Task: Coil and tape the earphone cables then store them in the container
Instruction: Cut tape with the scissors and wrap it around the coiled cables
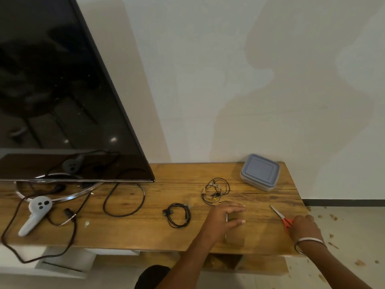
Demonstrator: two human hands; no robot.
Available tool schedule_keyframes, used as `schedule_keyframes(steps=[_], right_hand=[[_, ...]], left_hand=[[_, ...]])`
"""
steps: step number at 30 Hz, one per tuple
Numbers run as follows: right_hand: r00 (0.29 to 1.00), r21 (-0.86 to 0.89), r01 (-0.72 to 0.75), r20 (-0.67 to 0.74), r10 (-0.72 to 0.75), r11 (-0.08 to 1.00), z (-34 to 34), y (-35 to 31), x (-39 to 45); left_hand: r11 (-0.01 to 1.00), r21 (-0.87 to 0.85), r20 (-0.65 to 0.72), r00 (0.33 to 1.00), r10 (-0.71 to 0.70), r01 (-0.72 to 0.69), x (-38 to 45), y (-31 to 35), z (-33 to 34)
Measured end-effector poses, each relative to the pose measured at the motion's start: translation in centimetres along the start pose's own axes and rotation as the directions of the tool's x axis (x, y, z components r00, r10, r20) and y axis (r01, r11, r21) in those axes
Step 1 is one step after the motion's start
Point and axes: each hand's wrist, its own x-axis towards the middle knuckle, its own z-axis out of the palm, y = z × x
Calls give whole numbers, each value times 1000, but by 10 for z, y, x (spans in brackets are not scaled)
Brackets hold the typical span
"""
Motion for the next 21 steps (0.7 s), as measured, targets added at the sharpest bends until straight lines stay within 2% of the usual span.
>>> schedule_keyframes(steps=[3, 6, 9, 12, 14, 16, 21], right_hand=[[1000, -31, 25, 10, -25, 999, -4, -1, 2], [975, 38, 169, 143, -173, 985, -19, -4, 3], [896, 247, 316, 241, -373, 916, -33, -3, -2], [782, 410, 271, 433, -447, 871, -54, -7, -13], [702, 387, 252, 557, -443, 887, -69, -12, -19], [648, 292, 306, 634, -423, 906, -83, -19, -25], [598, 177, 404, 691, -405, 898, -99, -40, -35]], left_hand=[[999, -35, 4, 1000, -28, 28, 0, 1, 0], [998, -49, -6, 999, -40, 40, 1, 2, 0], [998, -44, -7, 999, -40, 39, 4, 1, -1], [998, -47, -5, 999, -41, 41, 5, 1, -1], [998, -47, -1, 999, -48, 48, 6, 1, -1], [998, -43, 1, 999, -52, 52, 7, 1, -1], [999, -23, -1, 999, -47, 47, 9, -1, -2]])
